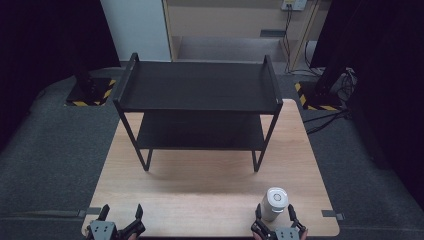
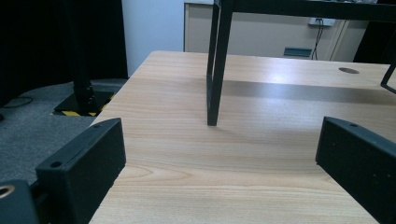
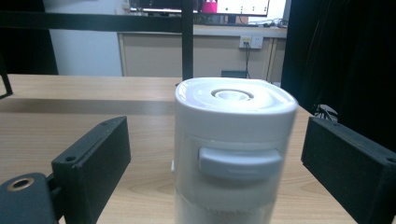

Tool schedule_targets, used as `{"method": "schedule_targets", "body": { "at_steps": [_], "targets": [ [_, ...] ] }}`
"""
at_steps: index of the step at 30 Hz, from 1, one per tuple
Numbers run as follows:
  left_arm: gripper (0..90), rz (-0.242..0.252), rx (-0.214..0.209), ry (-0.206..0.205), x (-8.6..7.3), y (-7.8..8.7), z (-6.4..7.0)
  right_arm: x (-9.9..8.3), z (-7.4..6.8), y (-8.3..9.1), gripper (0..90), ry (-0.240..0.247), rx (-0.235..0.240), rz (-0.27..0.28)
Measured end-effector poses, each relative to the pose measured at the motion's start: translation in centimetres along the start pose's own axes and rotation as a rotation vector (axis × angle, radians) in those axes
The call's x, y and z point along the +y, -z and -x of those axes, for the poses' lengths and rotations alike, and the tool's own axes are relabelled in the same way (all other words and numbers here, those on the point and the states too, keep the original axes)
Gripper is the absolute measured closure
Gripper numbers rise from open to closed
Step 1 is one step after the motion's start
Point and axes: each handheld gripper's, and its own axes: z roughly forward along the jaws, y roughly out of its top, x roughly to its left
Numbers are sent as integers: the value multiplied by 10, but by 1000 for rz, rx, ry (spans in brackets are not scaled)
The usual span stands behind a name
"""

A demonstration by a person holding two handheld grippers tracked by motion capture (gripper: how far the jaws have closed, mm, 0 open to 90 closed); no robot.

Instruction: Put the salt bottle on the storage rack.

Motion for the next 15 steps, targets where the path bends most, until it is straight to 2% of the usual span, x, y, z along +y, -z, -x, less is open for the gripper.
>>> {"method": "schedule_targets", "body": {
  "at_steps": [5, 9, 12, 15],
  "targets": [
    [5, -2, 7, 3, 0, -1, -2, 0, -1, -14, 123, -19, -23, -25],
    [5, -5, 8, 3, 0, -1, -4, -1, 0, -17, 171, -38, -32, -25],
    [6, -10, 7, 3, 1, -3, -4, 0, -1, -17, 235, -28, -46, -24],
    [6, -10, 6, 5, 1, -4, -4, 2, 1, -17, 280, -27, -36, -27]
  ]
}}
